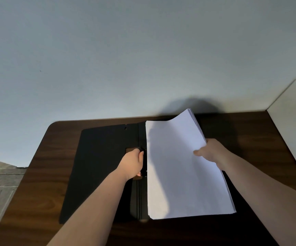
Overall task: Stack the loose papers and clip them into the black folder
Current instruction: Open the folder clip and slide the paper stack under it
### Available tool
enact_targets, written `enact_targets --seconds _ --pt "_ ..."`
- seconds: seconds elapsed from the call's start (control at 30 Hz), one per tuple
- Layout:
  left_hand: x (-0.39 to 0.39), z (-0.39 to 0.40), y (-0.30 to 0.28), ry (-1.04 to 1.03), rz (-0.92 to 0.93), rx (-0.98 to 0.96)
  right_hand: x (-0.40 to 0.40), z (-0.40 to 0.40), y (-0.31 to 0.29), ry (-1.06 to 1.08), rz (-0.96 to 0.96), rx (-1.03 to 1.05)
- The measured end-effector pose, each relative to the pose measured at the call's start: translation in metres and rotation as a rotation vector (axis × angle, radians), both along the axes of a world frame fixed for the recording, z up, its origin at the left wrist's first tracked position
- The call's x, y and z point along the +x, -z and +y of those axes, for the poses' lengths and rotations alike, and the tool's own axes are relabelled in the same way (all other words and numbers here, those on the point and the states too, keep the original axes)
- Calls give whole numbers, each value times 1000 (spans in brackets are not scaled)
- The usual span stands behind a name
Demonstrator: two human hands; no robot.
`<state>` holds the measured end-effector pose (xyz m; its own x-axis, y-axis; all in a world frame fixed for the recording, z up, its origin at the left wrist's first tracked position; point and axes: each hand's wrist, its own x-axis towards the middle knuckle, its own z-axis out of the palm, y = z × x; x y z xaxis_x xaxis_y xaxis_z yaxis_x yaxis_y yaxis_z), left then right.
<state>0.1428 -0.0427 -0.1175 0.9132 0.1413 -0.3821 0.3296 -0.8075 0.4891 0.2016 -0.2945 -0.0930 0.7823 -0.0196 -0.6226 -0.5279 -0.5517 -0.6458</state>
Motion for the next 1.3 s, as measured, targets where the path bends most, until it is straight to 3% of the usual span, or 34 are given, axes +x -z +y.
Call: enact_targets --seconds 0.37,0.9,1.3 --pt "-5 6 -5 38 -59 -203 5 10 2 -43 -5 -6" --pt "8 12 -17 118 236 -294 15 12 -1 -25 -47 29" --pt "8 12 -16 104 280 -280 14 14 6 -21 -12 64"
